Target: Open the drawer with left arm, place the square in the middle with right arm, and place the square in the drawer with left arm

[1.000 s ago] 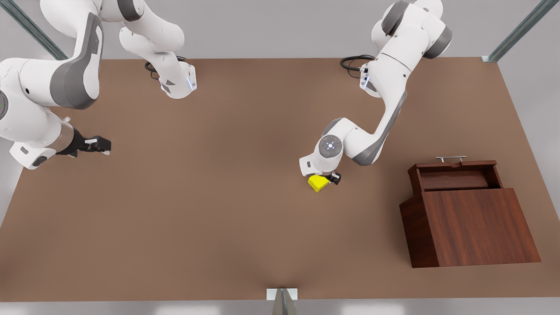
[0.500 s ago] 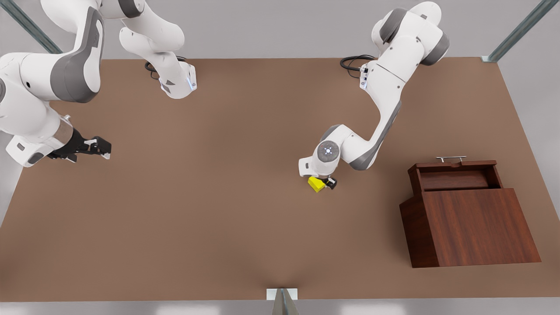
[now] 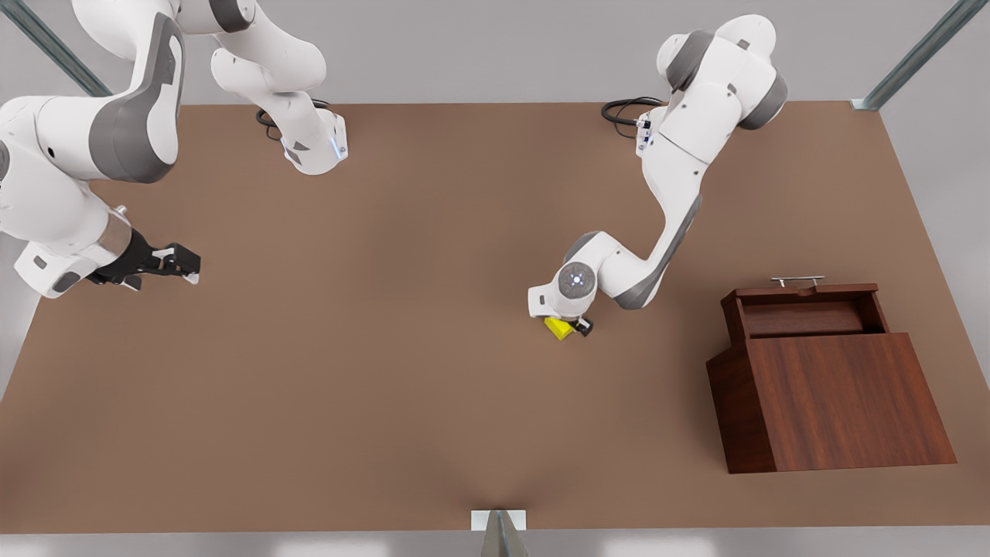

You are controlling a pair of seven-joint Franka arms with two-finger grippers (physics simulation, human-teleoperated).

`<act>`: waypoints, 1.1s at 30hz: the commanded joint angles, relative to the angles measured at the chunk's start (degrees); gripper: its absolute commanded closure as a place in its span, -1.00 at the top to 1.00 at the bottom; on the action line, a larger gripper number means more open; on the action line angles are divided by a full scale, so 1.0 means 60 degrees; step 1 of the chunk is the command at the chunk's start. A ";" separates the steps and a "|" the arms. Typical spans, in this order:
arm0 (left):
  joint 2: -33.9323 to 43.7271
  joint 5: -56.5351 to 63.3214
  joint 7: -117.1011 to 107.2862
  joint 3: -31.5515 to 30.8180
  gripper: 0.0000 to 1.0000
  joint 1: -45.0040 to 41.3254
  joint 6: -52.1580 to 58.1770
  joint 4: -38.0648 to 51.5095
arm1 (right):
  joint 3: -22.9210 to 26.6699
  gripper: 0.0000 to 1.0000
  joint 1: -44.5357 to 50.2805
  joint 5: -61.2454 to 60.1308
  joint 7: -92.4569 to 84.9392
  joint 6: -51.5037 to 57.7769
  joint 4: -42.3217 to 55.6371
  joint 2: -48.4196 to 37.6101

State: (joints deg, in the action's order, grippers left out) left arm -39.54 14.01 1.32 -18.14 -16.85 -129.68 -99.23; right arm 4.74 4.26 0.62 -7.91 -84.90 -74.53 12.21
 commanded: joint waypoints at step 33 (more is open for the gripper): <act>0.4582 -0.1383 -0.5669 0.1207 0.48 0.0303 0.4504 0.0044 | 0.0030 1.00 -0.0080 -0.0029 -0.0059 0.0088 -0.0058 -0.0029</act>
State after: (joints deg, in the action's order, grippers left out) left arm -10.43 9.50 -33.27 -10.49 -11.88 -101.30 -98.88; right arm 4.92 3.78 0.44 -8.26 -84.37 -74.88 12.12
